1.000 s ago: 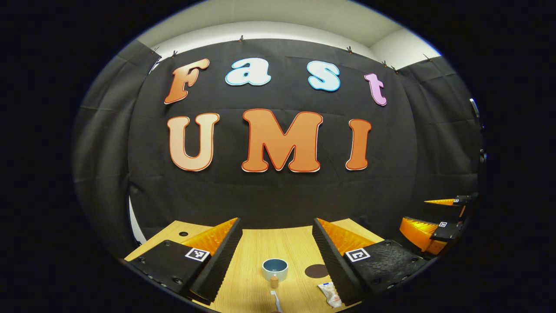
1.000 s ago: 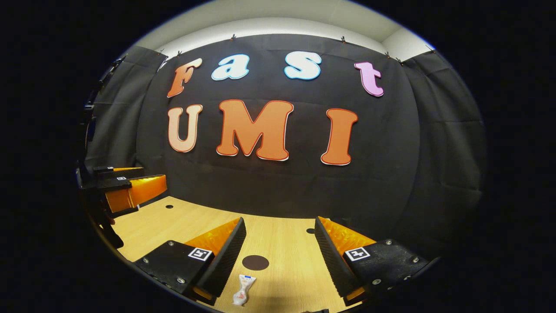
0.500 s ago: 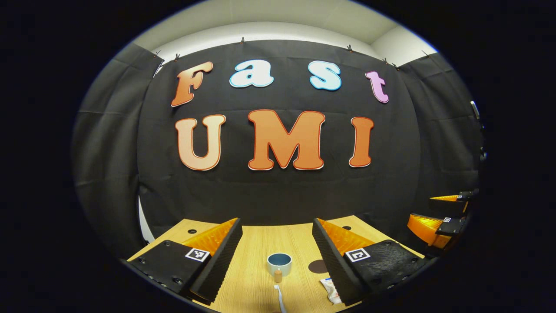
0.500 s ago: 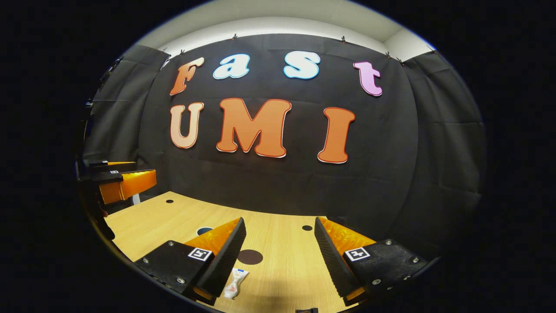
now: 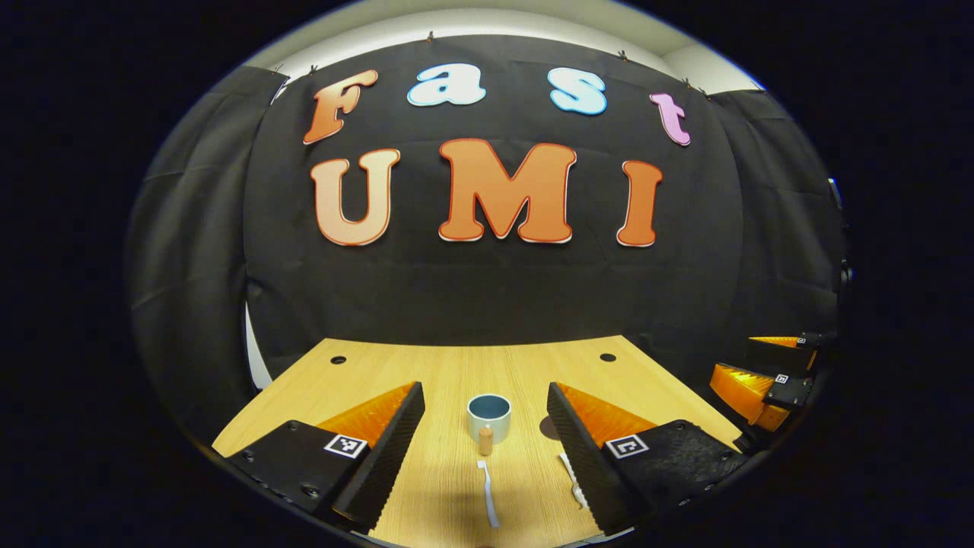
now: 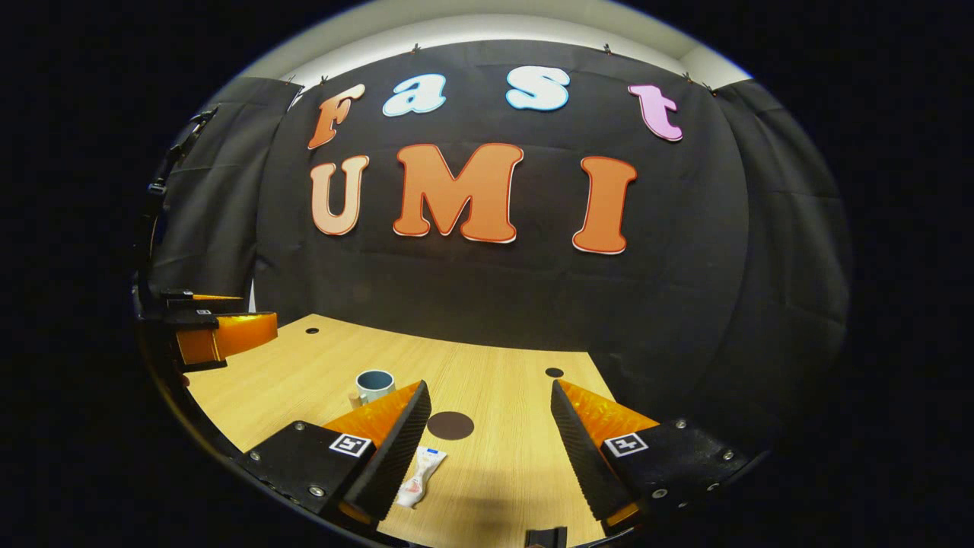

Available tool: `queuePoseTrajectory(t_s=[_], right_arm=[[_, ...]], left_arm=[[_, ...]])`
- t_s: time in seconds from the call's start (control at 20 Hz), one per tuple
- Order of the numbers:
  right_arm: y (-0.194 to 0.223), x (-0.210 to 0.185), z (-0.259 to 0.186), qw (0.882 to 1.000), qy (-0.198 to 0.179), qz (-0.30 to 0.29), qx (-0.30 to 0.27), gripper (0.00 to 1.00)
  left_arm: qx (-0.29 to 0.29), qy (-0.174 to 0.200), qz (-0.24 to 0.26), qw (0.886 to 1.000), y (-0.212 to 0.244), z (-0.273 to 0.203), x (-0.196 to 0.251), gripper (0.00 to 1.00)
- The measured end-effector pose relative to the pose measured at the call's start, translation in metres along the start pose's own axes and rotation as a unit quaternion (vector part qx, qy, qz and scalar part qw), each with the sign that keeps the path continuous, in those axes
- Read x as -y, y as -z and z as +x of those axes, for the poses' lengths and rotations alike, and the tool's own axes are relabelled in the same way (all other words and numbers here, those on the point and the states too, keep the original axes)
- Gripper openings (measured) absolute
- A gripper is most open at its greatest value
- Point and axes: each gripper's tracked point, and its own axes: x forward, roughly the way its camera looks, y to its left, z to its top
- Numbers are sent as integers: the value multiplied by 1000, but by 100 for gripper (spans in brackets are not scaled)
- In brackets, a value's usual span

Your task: Put the toothbrush and toothpaste on the desktop into the cup, then pick up the cup and place it on the coaster on the desktop.

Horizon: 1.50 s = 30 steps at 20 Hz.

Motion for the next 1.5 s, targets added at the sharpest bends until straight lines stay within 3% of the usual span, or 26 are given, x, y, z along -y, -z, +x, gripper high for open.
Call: queuePoseTrajectory(t_s=[0.2, 0.5, 0.8, 1.25, 1.5], right_arm=[[28, -10, 13, 999, -6, 8, -45, 95], [82, -38, 34, 991, -23, 17, -132, 96], [141, -62, 43, 968, -42, 24, -246, 94], [205, -83, 75, 931, -33, 15, -363, 92], [222, -86, 84, 909, -36, 5, -416, 76]], left_arm=[[-76, 29, -12, 997, 50, 26, 7, 98], [-221, 43, -18, 974, 138, 56, 6, 98], [-333, 46, -15, 942, 211, 64, 5, 98], [-444, 57, -32, 893, 273, 85, -3, 99], [-485, 58, -17, 872, 289, 91, -4, 98]])
